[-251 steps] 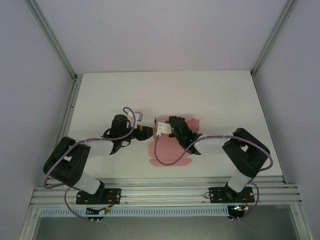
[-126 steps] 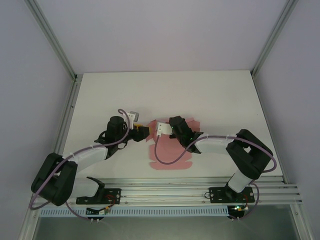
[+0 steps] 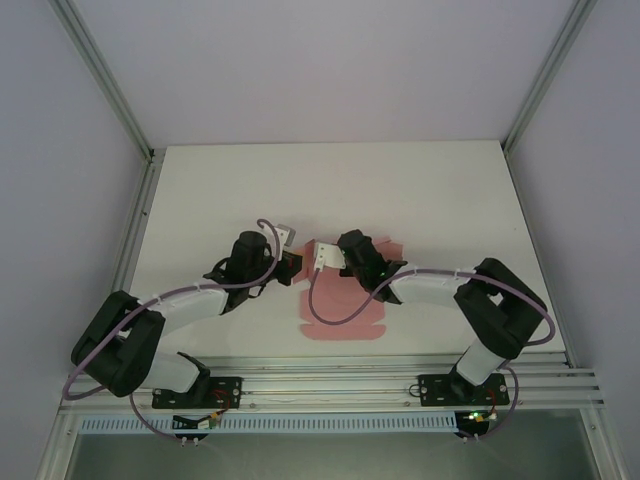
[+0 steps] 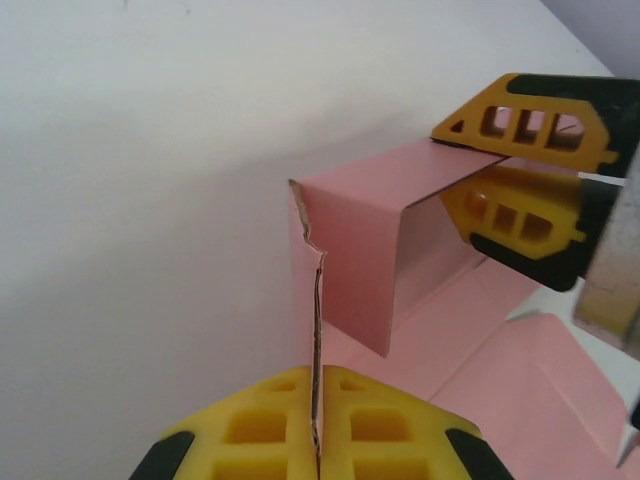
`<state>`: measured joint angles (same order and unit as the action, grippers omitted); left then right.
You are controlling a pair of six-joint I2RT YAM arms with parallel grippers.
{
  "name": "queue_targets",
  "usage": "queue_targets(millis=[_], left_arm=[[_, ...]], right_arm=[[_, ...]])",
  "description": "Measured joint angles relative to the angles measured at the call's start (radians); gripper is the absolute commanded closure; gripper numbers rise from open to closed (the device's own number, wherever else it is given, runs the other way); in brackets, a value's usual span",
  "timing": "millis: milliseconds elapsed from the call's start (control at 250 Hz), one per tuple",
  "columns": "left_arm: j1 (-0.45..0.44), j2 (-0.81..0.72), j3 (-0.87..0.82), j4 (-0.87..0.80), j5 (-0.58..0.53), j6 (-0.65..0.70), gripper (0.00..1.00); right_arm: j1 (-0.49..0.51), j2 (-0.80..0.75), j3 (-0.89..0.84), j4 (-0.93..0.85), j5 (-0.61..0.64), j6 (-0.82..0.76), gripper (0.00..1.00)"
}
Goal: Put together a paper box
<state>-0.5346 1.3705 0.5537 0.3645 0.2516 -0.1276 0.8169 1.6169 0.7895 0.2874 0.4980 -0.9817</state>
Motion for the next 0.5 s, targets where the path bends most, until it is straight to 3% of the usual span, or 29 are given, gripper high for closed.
queue_targets(millis=[244,499], left_arm=[[0.0,-0.051,-0.003,-0.006,-0.056,0.064,1.0],[0.0,-0.053,-0.003,-0.01,-0.063,0.095,1.0]], right_arm=[[-0.124,-0.143,0.0,-0.144,-0.109,0.051,0.78],[-0.188,-0.154,0.008,-0.253,-0.189,0.08,0.83]])
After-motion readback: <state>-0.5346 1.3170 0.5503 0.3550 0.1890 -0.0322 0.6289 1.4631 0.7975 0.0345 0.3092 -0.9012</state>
